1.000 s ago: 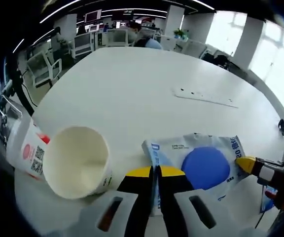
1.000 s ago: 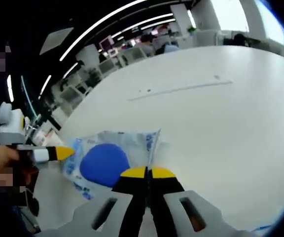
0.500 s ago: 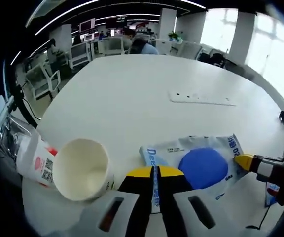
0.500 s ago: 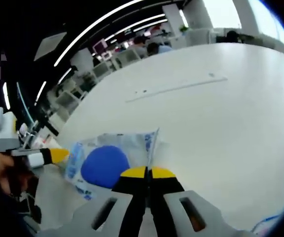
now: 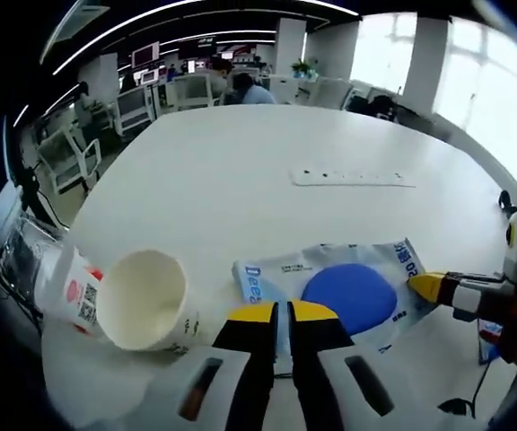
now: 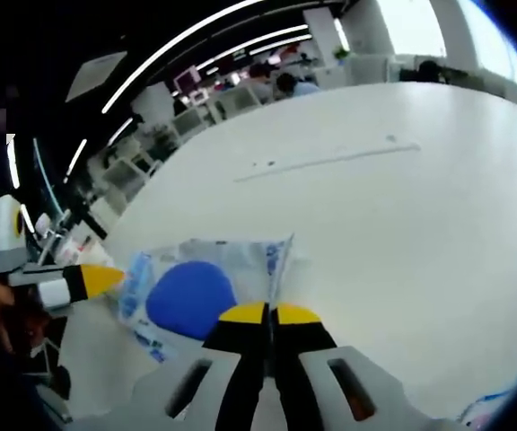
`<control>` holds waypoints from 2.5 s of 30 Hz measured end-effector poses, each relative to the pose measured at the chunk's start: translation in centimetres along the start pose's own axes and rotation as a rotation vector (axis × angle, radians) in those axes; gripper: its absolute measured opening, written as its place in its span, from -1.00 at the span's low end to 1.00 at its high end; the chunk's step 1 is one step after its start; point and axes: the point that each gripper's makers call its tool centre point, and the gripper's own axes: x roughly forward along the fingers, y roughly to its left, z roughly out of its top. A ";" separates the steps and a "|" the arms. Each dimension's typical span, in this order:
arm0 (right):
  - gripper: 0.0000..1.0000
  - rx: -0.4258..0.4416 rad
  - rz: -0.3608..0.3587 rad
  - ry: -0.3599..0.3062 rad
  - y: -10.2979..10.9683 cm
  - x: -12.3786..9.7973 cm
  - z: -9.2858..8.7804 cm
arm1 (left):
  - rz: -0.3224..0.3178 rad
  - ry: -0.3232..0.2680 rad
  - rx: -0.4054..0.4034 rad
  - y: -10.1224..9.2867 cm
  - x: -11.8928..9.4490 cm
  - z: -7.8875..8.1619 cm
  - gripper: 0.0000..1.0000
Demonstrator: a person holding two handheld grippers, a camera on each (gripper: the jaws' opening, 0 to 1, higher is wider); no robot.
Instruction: Arrange the tabletop items into an orderly group along one side of the table until the central work area is clear of visible clutter.
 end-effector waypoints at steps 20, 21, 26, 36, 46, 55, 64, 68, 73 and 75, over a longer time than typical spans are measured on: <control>-0.65 -0.102 0.010 -0.044 -0.4 -1.5 0.8 | -0.026 0.002 -0.007 -0.5 -1.7 -2.8 -0.95; -0.65 -0.092 0.008 -0.048 -0.4 -1.6 0.8 | -0.026 0.001 -0.010 -0.5 -1.9 -3.0 -0.95; -0.63 -0.088 -0.004 -0.056 -1.1 -2.3 0.9 | -0.025 -0.005 -0.019 -0.2 -2.8 -3.6 -0.94; -0.43 -0.128 -0.024 -0.042 -2.3 -4.1 -0.4 | 0.005 -0.022 -0.042 1.0 -4.3 -5.6 -0.89; -0.14 -0.190 -0.007 -0.023 -2.3 -5.5 -2.4 | -0.032 -0.034 -0.071 0.2 -4.8 -6.6 -0.78; 0.03 -0.224 0.025 -0.037 -1.8 -7.1 -3.1 | -0.086 -0.074 -0.054 -1.0 -5.5 -6.8 -0.64; 0.30 -0.252 0.048 -0.036 -1.6 -8.7 -4.4 | -0.142 -0.116 -0.036 -2.2 -6.3 -7.1 -0.49; 0.40 -0.270 0.057 -0.016 -1.7 -9.4 -5.3 | -0.167 -0.125 -0.037 -2.5 -6.7 -6.9 -0.35; 0.47 -0.282 0.057 -0.012 -2.2 -10.6 -5.7 | -0.215 -0.162 -0.020 -3.5 -7.7 -6.2 -0.19; 0.51 -0.280 0.064 -0.022 -2.2 -11.2 -5.6 | -0.228 -0.166 -0.017 -3.8 -8.0 -6.3 -0.11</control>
